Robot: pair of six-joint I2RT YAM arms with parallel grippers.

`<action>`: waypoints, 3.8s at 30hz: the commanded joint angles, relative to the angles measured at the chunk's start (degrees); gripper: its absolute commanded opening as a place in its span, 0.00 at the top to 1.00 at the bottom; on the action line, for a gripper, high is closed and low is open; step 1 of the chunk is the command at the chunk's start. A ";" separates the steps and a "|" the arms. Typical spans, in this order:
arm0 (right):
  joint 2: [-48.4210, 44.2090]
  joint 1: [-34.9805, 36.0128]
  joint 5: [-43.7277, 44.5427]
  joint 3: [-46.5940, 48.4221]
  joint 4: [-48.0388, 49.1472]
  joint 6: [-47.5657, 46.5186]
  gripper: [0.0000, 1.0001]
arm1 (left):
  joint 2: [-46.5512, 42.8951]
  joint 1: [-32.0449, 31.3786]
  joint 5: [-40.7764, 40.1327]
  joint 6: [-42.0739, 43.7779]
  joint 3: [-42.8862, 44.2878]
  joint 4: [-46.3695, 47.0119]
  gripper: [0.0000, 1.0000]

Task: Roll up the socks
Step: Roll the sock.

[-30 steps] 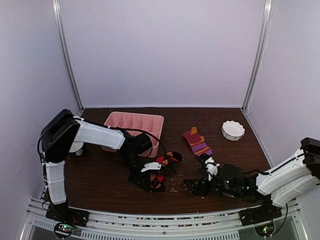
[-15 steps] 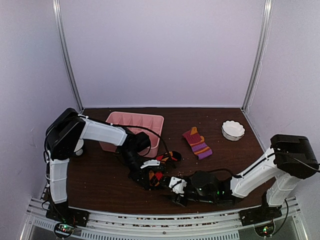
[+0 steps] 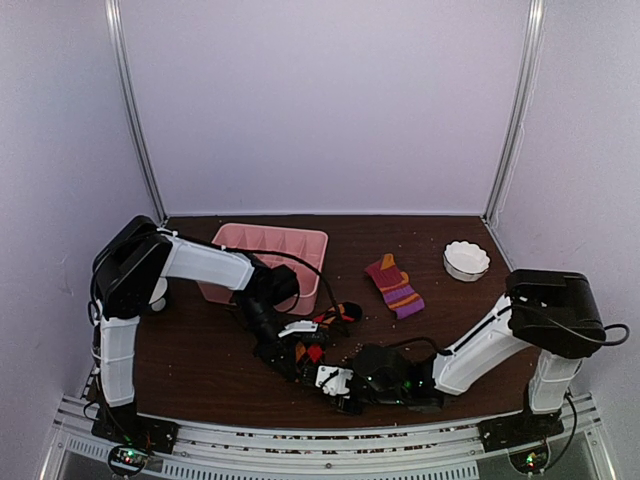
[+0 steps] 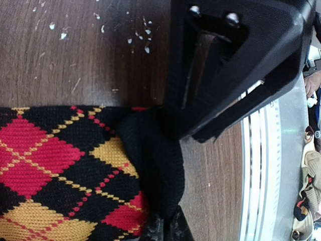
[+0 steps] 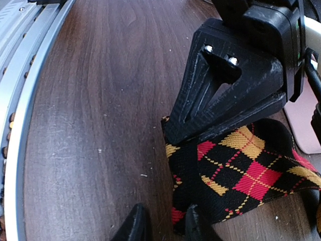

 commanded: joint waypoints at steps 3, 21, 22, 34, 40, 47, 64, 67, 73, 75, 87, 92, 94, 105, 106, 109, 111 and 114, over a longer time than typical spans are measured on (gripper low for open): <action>2.00 -0.78 0.01 1.52 0.35 0.34 0.79 | 0.83 0.47 1.32 1.39 1.32 -1.39 0.94; 1.39 -0.93 1.63 2.21 -2.58 -4.92 0.67 | 0.76 0.49 2.38 3.68 1.98 -3.83 0.92; 1.49 -0.94 1.56 2.45 -2.81 -5.27 0.67 | 0.70 0.51 2.37 3.81 2.02 -3.90 0.92; 1.51 -1.26 1.06 5.37 -5.94 -8.61 0.69 | 0.74 0.52 2.46 4.17 2.20 -4.35 0.93; 2.91 -2.10 -0.30 6.16 -5.76 -8.80 0.71 | 0.77 0.51 2.42 4.02 2.20 -4.44 0.93; 4.37 -3.63 -5.45 7.04 -8.77 -7.49 0.91 | -0.58 0.47 1.43 3.71 1.19 -3.32 0.77; -3.61 -3.62 -11.64 -1.08 -17.55 14.80 1.00 | -7.87 3.27 1.13 -2.21 2.20 8.15 0.56; -5.30 -3.50 -11.40 -1.13 -21.41 19.35 1.00 | -4.18 2.22 -0.01 -3.04 6.01 8.19 0.57; -6.26 -3.44 -11.53 -3.11 -23.90 25.75 1.00 | 1.83 -1.18 -3.95 -5.72 11.18 10.73 0.60; -6.45 -3.44 -11.81 -3.62 -24.23 26.97 1.00 | 3.51 -1.85 -5.02 -5.83 12.72 11.04 0.61; -2.92 -4.13 -15.43 3.63 -30.42 27.33 1.00 | 11.68 -3.40 -11.38 -8.92 27.11 11.09 0.63; 1.31 -6.17 -18.19 5.50 -32.04 30.13 1.00 | 6.42 -2.33 -12.18 -9.65 25.26 11.29 0.56; 2.31 -7.44 -19.50 4.99 -31.54 31.89 1.00 | 2.79 -1.25 -11.66 -10.28 21.85 12.31 0.54; 7.07 -12.92 -28.05 5.35 -31.64 39.78 1.00 | -21.51 3.15 -11.73 -10.29 -2.68 25.10 0.08; 7.24 -12.96 -28.27 5.39 -31.63 39.88 1.00 | -23.15 3.15 -9.29 -9.69 -5.30 26.23 0.03; 8.11 -14.08 -28.69 4.66 -30.94 40.86 1.00 | -23.65 2.94 -2.20 -7.92 -7.33 22.90 0.03; 9.05 -15.04 -29.58 4.13 -30.17 42.09 1.00 | -22.63 2.28 0.40 -5.59 -7.69 19.51 0.06; 10.75 -16.11 -30.76 4.28 -30.50 43.00 1.00 | -22.15 -0.57 -1.95 -1.81 -10.28 18.63 0.12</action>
